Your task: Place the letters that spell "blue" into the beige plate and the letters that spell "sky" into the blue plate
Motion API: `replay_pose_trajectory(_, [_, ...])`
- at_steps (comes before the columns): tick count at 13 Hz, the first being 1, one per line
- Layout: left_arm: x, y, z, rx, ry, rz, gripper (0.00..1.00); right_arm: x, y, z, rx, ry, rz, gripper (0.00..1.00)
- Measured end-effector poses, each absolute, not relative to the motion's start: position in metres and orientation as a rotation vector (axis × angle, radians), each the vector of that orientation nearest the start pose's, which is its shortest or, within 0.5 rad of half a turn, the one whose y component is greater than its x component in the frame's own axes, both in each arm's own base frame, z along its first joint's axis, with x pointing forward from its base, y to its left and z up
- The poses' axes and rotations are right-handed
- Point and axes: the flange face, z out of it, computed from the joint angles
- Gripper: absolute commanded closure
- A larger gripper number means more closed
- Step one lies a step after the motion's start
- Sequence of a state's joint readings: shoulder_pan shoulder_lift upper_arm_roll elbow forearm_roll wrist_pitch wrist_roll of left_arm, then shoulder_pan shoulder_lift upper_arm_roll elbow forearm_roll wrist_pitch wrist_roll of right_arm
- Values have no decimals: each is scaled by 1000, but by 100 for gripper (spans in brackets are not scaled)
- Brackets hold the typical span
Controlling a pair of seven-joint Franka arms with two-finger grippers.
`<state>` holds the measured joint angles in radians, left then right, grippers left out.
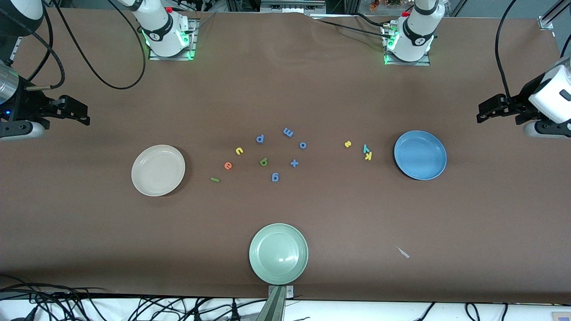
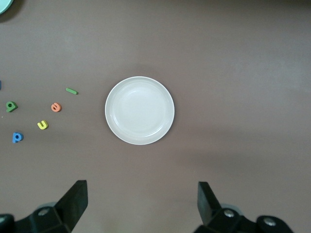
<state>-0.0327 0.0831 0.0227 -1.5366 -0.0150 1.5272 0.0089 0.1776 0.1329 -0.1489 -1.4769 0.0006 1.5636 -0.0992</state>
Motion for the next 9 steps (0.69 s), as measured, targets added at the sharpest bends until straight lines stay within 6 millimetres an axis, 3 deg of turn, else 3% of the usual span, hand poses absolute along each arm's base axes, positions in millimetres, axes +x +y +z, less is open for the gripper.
replay_pose_trajectory(9, [574, -8, 590, -3151, 29, 145, 0, 590, 25, 599, -3150, -210, 57, 0])
